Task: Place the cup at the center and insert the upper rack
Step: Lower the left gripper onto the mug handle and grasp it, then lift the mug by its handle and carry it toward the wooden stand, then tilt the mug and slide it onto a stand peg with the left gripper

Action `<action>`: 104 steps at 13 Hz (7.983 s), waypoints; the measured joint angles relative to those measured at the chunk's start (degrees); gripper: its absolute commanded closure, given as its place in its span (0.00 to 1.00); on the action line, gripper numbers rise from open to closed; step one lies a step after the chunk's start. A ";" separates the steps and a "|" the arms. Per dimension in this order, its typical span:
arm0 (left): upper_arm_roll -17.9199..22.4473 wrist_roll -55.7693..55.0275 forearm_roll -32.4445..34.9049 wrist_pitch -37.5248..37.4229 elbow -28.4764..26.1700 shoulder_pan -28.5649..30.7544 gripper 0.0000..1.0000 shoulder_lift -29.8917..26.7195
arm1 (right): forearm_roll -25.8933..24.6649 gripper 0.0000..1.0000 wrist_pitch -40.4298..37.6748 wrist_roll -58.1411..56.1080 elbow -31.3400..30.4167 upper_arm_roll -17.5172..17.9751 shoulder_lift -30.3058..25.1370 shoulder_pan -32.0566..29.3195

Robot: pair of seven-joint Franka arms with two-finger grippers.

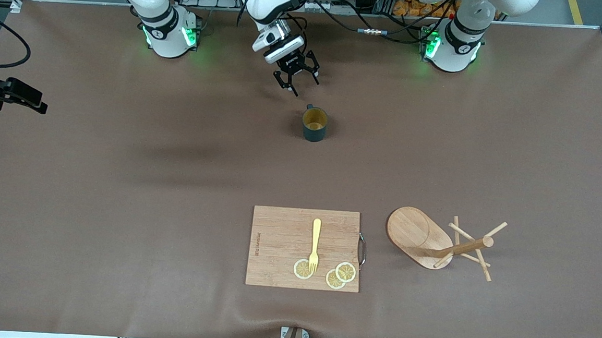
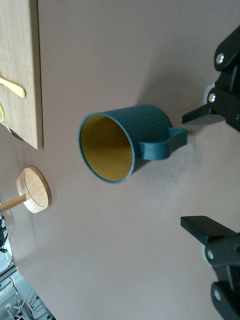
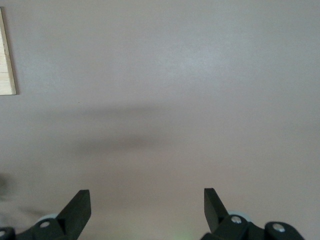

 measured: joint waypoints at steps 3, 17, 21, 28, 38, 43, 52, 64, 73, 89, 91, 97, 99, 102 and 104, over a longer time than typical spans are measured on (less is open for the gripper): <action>1.57 -1.31 2.05 3.17 -1.15 0.14 0.25 0.03 | 0.01 0.00 -0.54 -0.05 -0.02 0.14 0.00 0.00; 2.14 -5.56 10.10 8.54 -8.64 3.60 0.32 0.01 | 0.07 0.00 -1.50 -0.02 2.63 0.82 0.13 0.68; 2.14 -5.56 10.43 9.24 -9.12 4.60 0.35 -0.03 | 0.07 0.00 -1.58 -0.02 2.63 0.29 0.48 0.61; 2.14 -5.56 10.68 10.06 -9.13 5.17 0.50 -0.06 | 0.07 0.00 -1.76 -0.02 2.63 0.41 0.49 0.63; 2.15 -5.73 10.80 10.80 -8.64 5.35 1.00 -0.06 | 0.10 0.00 -1.76 -0.02 2.64 0.37 0.49 0.63; 2.10 -6.92 10.69 10.86 -5.77 5.43 1.00 -0.56 | 0.10 0.00 -1.76 -0.02 2.64 0.39 0.49 0.63; 1.74 -8.02 -1.77 11.02 8.48 7.91 1.00 -3.68 | 0.10 0.00 -1.71 -0.02 2.68 0.46 0.49 0.66; -19.95 -6.14 -19.96 20.04 13.04 43.07 1.00 -9.43 | 0.14 0.00 -1.90 -0.02 2.73 0.72 0.53 0.76; -28.63 4.06 -43.26 26.65 12.87 66.60 1.00 -9.38 | 0.21 0.00 -3.54 -0.01 2.71 0.93 1.47 2.07; -28.23 32.58 -80.00 26.49 11.80 88.80 1.00 -6.95 | 0.21 0.00 -7.01 0.01 2.62 0.63 1.90 2.11; -27.99 35.16 -81.87 25.14 11.71 90.83 1.00 -5.71 | 0.21 0.00 -7.35 0.07 2.62 0.63 1.90 2.11; -22.45 44.07 -90.22 20.31 11.58 93.79 1.00 -4.62 | 0.21 0.00 -9.09 0.28 2.61 0.57 1.90 2.11; -21.26 45.94 -91.27 19.20 11.49 93.75 1.00 -4.40 | 0.21 0.00 -9.24 0.28 2.61 0.57 1.90 2.11; -18.70 49.79 -94.25 17.61 11.26 93.69 1.00 -4.35 | 0.21 0.00 -9.38 0.28 2.61 0.61 1.90 2.12; -17.04 52.72 -95.48 16.51 10.95 93.70 1.00 -4.15 | 0.21 0.00 -9.41 0.28 2.61 0.63 1.90 2.13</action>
